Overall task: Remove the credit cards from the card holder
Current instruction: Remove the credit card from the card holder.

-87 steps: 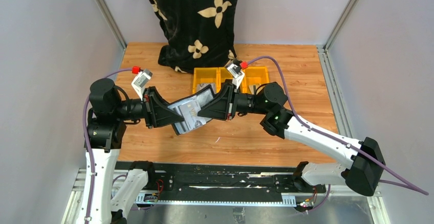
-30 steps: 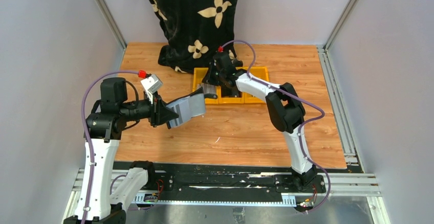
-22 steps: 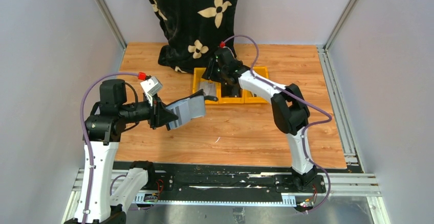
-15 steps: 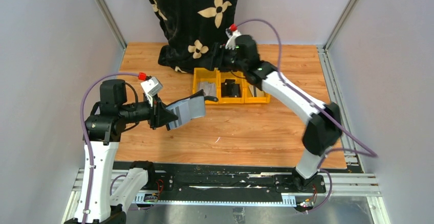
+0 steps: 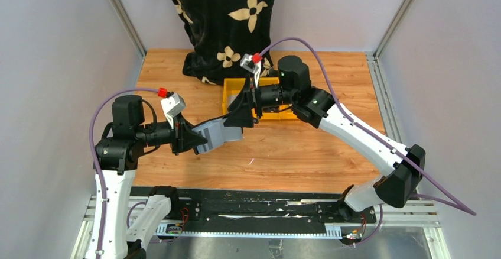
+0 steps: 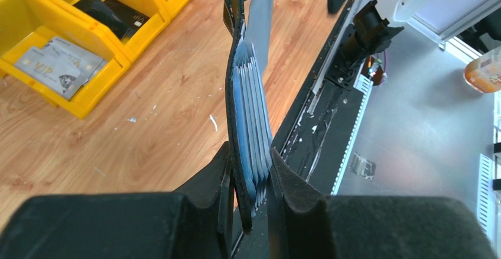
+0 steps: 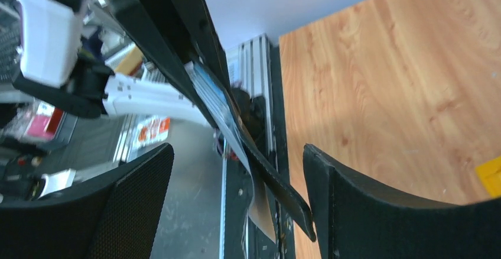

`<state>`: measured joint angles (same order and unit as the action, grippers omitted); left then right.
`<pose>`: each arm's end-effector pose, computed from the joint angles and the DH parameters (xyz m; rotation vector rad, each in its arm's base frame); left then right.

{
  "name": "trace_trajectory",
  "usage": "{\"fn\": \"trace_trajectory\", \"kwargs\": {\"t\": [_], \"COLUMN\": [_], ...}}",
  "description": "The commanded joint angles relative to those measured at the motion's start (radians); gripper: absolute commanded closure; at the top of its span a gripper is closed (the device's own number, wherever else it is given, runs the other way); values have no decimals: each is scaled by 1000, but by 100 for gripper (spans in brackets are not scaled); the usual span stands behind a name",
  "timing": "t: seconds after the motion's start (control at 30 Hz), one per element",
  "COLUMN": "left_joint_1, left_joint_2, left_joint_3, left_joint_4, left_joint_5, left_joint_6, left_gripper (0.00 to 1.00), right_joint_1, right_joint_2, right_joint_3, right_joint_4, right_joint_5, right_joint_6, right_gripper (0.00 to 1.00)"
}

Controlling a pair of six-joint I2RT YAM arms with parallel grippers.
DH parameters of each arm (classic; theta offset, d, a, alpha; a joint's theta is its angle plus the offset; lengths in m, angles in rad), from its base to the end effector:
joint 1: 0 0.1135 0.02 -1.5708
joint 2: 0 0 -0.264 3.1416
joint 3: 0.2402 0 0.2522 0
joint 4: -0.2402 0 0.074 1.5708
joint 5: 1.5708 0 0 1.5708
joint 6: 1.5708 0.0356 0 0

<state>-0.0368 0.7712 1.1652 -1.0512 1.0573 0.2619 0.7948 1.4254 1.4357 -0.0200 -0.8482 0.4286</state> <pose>0.1051 -0.0349 0.3911 0.8369 1.8300 -1.0159 0.2076 0.2497 0.4363 -1.0393 1.5076 1.5686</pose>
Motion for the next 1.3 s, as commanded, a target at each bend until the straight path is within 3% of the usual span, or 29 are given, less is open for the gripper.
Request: {"fn": "trace_trajectory", "kwargs": {"t": [0.0,0.1,0.17,0.27,0.43,0.47,0.5,0.6,0.7,1.03,1.27], "left_joint_1": [-2,-3,-2,-2,-3,-2,-2,-2,-2,-2,-2], "left_joint_2": [-12,-15,-14,-11,-10,-9,-10,-14,-24,-48,-53], "left_joint_3": [20,22,23,26,37,40,41,39,29,4,23], "left_joint_4": [0,0,0,-1,0,0,0,0,0,0,1], "left_joint_5": [75,76,80,91,121,128,133,141,139,149,169], "left_joint_6": [-2,-4,-5,-10,-22,-29,-33,-37,-31,-12,-13], "left_gripper": [100,100,100,100,100,97,86,60,53,55,66], "right_joint_1": [42,67,75,82,91,94,95,95,92,79,80], "right_joint_2": [7,-9,-15,-11,-2,-5,-11,-46,-83,-147,-155], "right_joint_3": [33,17,6,0,-9,-22,-32,-85,-136,-232,-244], "right_joint_4": [-195,-202,-198,-202,-167,-140,-106,-5,89,261,276], "right_joint_5": [-67,-88,-94,-86,-10,7,14,43,50,11,-15], "right_joint_6": [-177,-210,-213,-206,-161,-135,-122,-70,-30,109,129], "right_gripper": [16,16,23,43,87,93,99,100,100,100,100]}}
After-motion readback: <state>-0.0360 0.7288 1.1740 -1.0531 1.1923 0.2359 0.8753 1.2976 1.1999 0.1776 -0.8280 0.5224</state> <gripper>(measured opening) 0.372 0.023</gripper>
